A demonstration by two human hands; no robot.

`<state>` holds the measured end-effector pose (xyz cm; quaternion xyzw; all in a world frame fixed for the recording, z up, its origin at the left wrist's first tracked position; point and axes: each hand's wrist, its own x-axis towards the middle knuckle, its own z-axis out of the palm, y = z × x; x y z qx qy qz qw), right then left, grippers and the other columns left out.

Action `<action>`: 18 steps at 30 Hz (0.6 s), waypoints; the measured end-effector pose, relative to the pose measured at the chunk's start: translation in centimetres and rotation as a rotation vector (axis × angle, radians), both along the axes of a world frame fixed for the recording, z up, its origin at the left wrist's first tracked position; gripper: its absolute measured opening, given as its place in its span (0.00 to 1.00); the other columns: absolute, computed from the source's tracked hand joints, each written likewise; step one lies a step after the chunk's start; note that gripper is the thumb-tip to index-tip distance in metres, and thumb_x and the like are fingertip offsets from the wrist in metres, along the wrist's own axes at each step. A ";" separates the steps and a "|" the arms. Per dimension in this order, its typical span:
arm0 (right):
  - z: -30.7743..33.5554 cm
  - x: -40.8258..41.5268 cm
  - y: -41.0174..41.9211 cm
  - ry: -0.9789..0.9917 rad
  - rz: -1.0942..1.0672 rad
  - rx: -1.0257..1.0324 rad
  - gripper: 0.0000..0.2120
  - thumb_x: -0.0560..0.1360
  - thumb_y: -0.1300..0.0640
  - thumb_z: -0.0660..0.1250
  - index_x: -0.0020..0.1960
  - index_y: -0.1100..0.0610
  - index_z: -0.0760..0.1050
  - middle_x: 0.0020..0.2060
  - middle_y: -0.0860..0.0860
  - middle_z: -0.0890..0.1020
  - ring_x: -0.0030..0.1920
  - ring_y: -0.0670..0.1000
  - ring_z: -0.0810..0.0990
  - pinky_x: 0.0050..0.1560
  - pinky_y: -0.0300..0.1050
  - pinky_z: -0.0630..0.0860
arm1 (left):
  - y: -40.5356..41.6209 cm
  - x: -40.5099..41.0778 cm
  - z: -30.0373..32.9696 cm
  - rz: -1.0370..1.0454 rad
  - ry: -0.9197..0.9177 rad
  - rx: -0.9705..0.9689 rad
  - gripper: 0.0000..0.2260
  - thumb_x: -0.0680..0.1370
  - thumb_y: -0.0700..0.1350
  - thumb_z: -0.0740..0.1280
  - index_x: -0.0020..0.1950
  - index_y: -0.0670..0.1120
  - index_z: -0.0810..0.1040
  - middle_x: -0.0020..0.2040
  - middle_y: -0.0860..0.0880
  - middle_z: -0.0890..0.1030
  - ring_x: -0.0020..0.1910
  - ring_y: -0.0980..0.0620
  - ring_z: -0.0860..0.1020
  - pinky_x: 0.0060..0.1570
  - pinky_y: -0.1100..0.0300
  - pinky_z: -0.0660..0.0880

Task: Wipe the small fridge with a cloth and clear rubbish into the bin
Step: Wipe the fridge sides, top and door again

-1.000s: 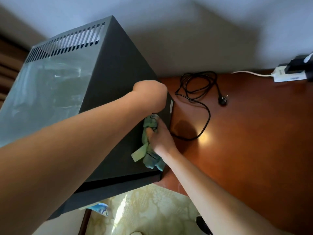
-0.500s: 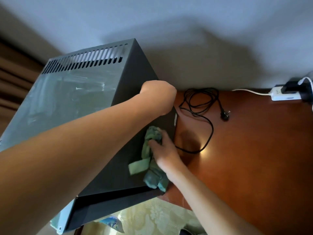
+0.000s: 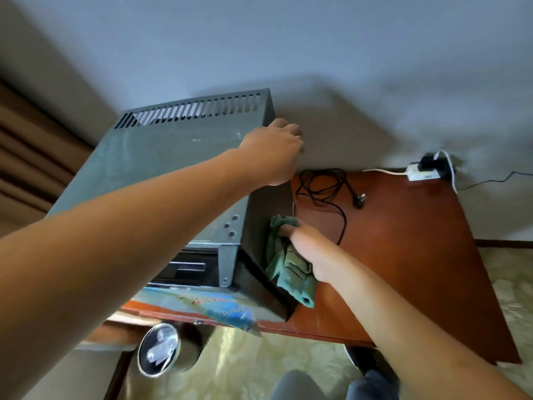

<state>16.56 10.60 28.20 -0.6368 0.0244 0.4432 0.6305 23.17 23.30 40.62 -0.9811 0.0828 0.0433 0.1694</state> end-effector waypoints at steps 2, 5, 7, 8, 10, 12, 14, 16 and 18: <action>3.4 -0.3 -0.3 -0.072 0.009 0.006 0.10 0.81 0.52 0.64 0.62 0.47 0.77 0.50 0.53 0.86 0.50 0.56 0.85 0.53 0.52 0.82 | 0.9 -1.3 1.3 -0.024 -0.023 -0.051 0.20 0.81 0.43 0.61 0.71 0.54 0.75 0.75 0.50 0.68 0.75 0.44 0.64 0.66 0.42 0.73; 8.3 -0.9 -0.7 -0.146 0.035 0.026 0.08 0.79 0.54 0.64 0.57 0.51 0.77 0.44 0.55 0.84 0.44 0.56 0.83 0.47 0.48 0.79 | 2.2 -3.4 3.8 -0.051 -0.056 -0.105 0.21 0.78 0.42 0.59 0.70 0.54 0.77 0.74 0.49 0.71 0.74 0.43 0.66 0.67 0.41 0.72; 11.1 -1.4 -0.7 -0.195 0.017 0.094 0.06 0.78 0.56 0.65 0.53 0.53 0.78 0.41 0.56 0.84 0.41 0.56 0.83 0.46 0.50 0.79 | 3.1 -5.1 5.9 -0.042 -0.089 -0.124 0.21 0.79 0.42 0.59 0.70 0.52 0.77 0.74 0.48 0.72 0.72 0.43 0.68 0.68 0.42 0.70; 12.4 -1.5 -0.6 -0.232 -0.009 0.128 0.05 0.78 0.57 0.65 0.52 0.52 0.78 0.41 0.56 0.84 0.39 0.56 0.84 0.47 0.51 0.80 | 3.6 -5.8 7.0 -0.035 -0.116 -0.140 0.20 0.80 0.42 0.58 0.70 0.51 0.77 0.74 0.48 0.72 0.72 0.42 0.68 0.69 0.42 0.69; 15.0 -1.6 -0.6 -0.315 -0.043 0.158 0.05 0.78 0.57 0.65 0.51 0.52 0.79 0.42 0.56 0.85 0.40 0.56 0.84 0.48 0.53 0.81 | 4.6 -7.4 9.1 0.007 -0.166 -0.215 0.20 0.82 0.41 0.57 0.71 0.51 0.76 0.74 0.49 0.71 0.72 0.42 0.68 0.69 0.42 0.69; 17.8 -1.9 -0.3 -0.401 -0.037 0.135 0.06 0.77 0.55 0.66 0.53 0.52 0.79 0.43 0.56 0.87 0.43 0.58 0.86 0.51 0.55 0.82 | 5.7 -8.8 10.9 0.055 -0.188 -0.280 0.19 0.83 0.41 0.56 0.71 0.51 0.76 0.75 0.51 0.71 0.73 0.44 0.67 0.71 0.45 0.68; 19.9 -2.2 0.2 -0.486 -0.007 0.080 0.08 0.76 0.54 0.67 0.54 0.52 0.80 0.44 0.56 0.87 0.47 0.60 0.86 0.53 0.57 0.81 | 6.4 -9.9 12.3 0.091 -0.193 -0.327 0.18 0.84 0.44 0.55 0.70 0.53 0.77 0.74 0.52 0.72 0.72 0.45 0.68 0.71 0.46 0.68; 21.2 -2.6 0.7 -0.568 0.043 0.015 0.09 0.75 0.53 0.68 0.53 0.52 0.81 0.45 0.55 0.87 0.49 0.60 0.86 0.55 0.59 0.81 | 6.9 -11.1 13.3 0.122 -0.208 -0.367 0.16 0.84 0.46 0.56 0.69 0.54 0.78 0.72 0.51 0.73 0.71 0.45 0.70 0.70 0.46 0.69; 21.9 -2.9 1.2 -0.635 0.080 -0.034 0.09 0.74 0.53 0.69 0.54 0.51 0.81 0.46 0.56 0.87 0.49 0.60 0.86 0.55 0.59 0.82 | 7.2 -12.4 14.0 0.151 -0.221 -0.403 0.16 0.85 0.46 0.57 0.69 0.54 0.78 0.71 0.51 0.74 0.69 0.46 0.72 0.68 0.49 0.70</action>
